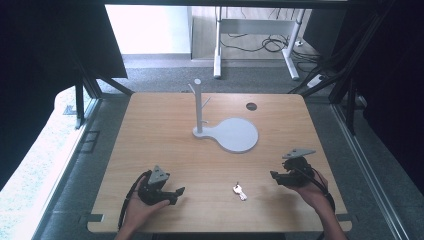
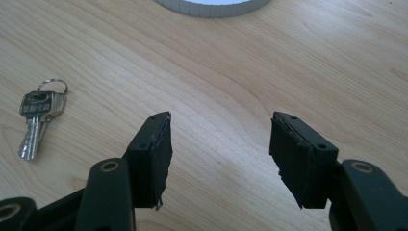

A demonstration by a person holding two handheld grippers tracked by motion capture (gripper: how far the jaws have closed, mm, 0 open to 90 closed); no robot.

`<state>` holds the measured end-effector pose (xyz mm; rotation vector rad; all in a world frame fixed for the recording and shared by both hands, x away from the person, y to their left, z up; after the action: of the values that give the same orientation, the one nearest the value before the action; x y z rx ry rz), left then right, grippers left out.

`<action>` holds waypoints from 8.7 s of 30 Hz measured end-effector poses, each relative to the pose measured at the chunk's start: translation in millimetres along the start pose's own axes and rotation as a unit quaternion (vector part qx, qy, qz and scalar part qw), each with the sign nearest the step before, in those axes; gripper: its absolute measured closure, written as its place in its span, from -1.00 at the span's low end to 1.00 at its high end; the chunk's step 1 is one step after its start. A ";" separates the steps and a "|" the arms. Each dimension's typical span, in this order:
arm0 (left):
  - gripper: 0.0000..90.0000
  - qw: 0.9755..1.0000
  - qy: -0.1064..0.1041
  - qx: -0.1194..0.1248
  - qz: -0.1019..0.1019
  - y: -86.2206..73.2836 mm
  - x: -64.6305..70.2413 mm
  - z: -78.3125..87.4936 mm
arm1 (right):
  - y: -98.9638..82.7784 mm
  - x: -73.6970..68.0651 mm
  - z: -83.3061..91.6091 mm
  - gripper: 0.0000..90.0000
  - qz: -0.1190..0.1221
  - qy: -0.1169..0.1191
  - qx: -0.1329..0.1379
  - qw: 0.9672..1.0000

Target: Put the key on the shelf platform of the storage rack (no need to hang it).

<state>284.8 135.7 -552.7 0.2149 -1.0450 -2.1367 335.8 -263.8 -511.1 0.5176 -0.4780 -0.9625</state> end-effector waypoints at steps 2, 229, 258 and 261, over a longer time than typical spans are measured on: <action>-0.48 1.000 0.001 0.002 -0.002 0.2 -0.7 0.7 | 2.5 -3.0 0.7 -0.07 0.002 0.004 -0.004 1.000; -0.47 0.999 -0.021 -0.025 -0.020 -4.4 8.7 -11.0 | 81.0 -88.7 -0.4 1.00 0.093 0.127 -0.169 0.973; -0.47 0.999 -0.027 -0.035 -0.026 -5.8 12.2 -15.6 | 104.2 -67.2 -0.8 1.00 0.095 0.111 -0.161 0.976; -0.47 0.999 -0.026 -0.036 -0.026 -5.9 12.3 -15.9 | 106.4 -64.8 -1.8 1.00 0.094 0.112 -0.161 0.976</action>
<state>279.8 119.9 -565.5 0.1546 -1.0008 -2.2324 373.3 -157.7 -457.7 0.2766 -0.1576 -0.7696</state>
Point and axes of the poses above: each handheld gripper's, and its own axes: z roughly backward along the jaws, y roughly out of its top, x roughly to its right, the point moved 5 cm from there along -z, roughly forward along the jaws, and after that the axes turned 7 degrees about -y, right-handed, at the moved point
